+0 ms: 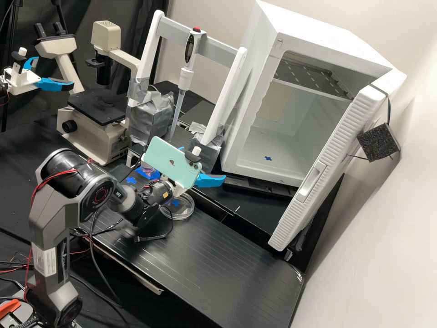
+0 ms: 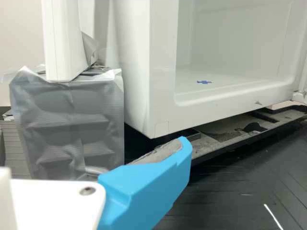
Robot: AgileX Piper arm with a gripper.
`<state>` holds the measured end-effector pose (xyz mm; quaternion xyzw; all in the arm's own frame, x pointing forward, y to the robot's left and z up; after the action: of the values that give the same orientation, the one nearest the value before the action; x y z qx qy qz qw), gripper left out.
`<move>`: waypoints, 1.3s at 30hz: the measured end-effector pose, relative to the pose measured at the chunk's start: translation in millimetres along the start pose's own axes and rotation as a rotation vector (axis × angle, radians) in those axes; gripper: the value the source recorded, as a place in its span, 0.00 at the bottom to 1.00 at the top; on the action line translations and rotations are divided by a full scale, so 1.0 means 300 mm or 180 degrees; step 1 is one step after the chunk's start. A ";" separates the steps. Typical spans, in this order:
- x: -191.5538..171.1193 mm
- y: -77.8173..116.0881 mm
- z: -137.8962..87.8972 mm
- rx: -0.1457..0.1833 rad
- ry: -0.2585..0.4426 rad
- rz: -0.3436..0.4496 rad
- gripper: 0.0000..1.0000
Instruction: Move the petri dish to the incubator
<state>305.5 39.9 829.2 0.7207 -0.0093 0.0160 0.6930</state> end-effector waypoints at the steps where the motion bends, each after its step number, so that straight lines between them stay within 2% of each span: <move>1: 0.000 0.000 0.000 0.0000 0.0000 0.0000 1.00; 14: -0.032 0.004 0.016 0.0020 -0.0013 0.0003 1.00; 21: -0.175 0.065 0.051 0.0187 0.0160 0.0283 1.00; 24: -0.247 0.087 0.061 0.0200 0.0232 0.0429 1.00; 28: -0.360 0.094 0.076 0.0222 0.0231 0.0491 1.00; 32: -0.471 0.101 0.076 0.0136 0.0276 0.0598 1.00; 36: -0.524 0.132 0.062 -0.0006 0.0432 0.0616 1.00; 37: -0.536 0.144 0.064 -0.0009 0.0434 0.0637 1.00; 39: -0.558 0.149 0.057 -0.0090 0.0487 0.0570 1.00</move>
<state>136.8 19.7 867.3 0.7039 -0.0210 0.1327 0.6975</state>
